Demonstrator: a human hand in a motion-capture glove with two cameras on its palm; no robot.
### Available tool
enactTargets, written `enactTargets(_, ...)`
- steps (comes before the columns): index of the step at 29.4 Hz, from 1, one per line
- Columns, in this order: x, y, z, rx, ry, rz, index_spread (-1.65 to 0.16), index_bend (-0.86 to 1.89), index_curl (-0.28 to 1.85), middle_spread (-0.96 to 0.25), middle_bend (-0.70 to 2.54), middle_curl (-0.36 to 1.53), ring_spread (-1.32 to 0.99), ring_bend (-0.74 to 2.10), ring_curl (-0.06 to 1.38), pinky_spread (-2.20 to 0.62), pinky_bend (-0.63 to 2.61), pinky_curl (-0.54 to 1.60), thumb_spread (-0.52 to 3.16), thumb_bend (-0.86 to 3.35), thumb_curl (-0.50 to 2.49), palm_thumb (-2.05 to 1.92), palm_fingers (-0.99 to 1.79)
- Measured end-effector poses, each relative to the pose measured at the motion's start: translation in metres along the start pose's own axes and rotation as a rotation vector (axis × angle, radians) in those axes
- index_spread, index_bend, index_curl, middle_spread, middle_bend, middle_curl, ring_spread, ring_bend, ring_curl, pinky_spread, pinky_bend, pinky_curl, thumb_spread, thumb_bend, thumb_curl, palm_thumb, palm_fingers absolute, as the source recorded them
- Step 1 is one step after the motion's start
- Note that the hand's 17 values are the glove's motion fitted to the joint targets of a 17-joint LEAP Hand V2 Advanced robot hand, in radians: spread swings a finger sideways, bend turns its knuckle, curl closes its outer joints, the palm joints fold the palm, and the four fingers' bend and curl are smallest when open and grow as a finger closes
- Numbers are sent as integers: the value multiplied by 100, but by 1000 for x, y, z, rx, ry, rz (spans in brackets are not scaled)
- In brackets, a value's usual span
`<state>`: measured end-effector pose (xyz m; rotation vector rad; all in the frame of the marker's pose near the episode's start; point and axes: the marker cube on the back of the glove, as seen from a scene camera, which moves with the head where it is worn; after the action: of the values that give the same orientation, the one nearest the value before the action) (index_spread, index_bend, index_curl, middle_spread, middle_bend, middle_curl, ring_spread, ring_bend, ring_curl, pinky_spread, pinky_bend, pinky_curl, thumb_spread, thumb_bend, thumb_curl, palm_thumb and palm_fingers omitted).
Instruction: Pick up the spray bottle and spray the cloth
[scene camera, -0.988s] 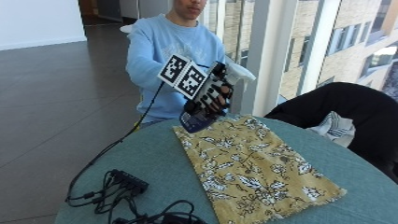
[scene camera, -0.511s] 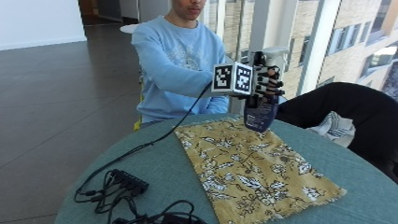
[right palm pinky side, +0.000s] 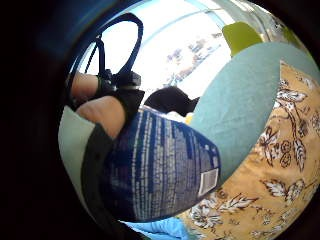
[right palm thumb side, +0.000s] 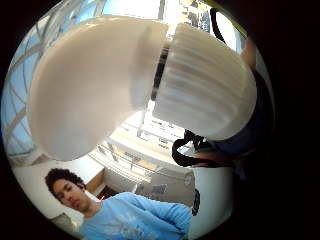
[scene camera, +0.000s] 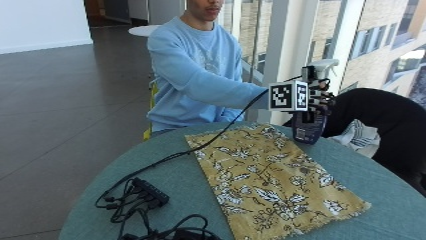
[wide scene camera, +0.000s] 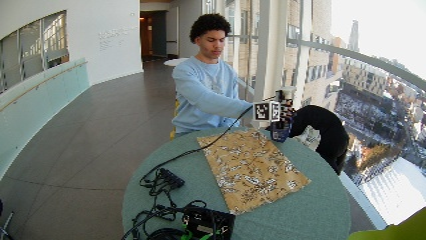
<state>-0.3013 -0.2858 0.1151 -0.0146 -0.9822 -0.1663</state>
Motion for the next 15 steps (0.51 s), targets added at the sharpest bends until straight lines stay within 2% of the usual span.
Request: enactTargets(15,11,6,14,-46,22,20,-20,19,50,-8,34,48,-6,38,37,24,13,23,90,-3,59,86,106)
